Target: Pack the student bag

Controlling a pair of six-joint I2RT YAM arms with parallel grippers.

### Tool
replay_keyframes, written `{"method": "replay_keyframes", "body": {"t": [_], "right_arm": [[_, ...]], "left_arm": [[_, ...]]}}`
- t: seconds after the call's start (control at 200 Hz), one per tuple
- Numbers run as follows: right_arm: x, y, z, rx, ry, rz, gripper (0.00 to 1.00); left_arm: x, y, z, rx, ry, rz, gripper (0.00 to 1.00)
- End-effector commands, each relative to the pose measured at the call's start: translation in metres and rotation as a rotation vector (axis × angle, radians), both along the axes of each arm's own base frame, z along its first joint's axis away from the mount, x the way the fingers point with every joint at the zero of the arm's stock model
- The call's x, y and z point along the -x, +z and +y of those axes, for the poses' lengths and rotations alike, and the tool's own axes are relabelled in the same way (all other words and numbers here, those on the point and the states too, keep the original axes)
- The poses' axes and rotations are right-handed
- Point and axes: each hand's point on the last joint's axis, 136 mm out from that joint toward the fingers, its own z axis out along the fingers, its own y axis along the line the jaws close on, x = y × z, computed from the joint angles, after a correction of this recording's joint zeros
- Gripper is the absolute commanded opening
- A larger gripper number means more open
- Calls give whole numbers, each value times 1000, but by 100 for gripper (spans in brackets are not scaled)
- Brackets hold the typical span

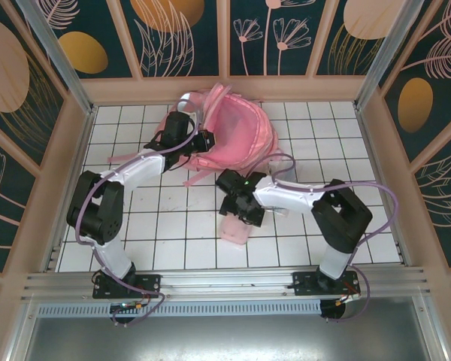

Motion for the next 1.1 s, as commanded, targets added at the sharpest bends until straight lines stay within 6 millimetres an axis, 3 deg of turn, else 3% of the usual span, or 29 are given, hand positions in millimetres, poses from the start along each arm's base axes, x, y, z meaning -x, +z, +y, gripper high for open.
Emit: {"method": "replay_keyframes", "body": {"t": [0.0, 0.11, 0.335, 0.495, 0.65, 0.715, 0.796, 0.976, 0.991, 1.026, 1.096], "right_arm": [[-32, 58, -15, 2, 57, -124, 82], [-70, 96, -22, -25, 95, -222, 81], [-168, 129, -12, -85, 180, -388, 81], [-237, 131, 8, -112, 202, -482, 80], [-279, 130, 41, -183, 209, -524, 80], [-288, 129, 50, -200, 211, -528, 85], [-292, 131, 53, -202, 215, -525, 99], [-275, 141, 44, -207, 235, -542, 99], [-279, 141, 31, -205, 214, -541, 99], [-275, 139, 25, -219, 210, -535, 99], [-263, 129, 17, -239, 203, -514, 86]], "left_arm": [[0, 52, 6, 11, -16, -145, 0], [6, 56, 8, 20, -22, -135, 0], [20, 64, 3, 93, -44, -106, 0], [25, 80, -3, 161, -67, -97, 0], [26, 92, -7, 211, -69, -82, 0], [25, 96, -6, 221, -58, -80, 0], [23, 99, -5, 217, -41, -68, 0], [19, 104, -1, 216, -9, -70, 0], [19, 104, -1, 217, -8, -69, 0], [19, 105, -1, 219, -2, -72, 0], [19, 109, -1, 229, 0, -74, 0]]}}
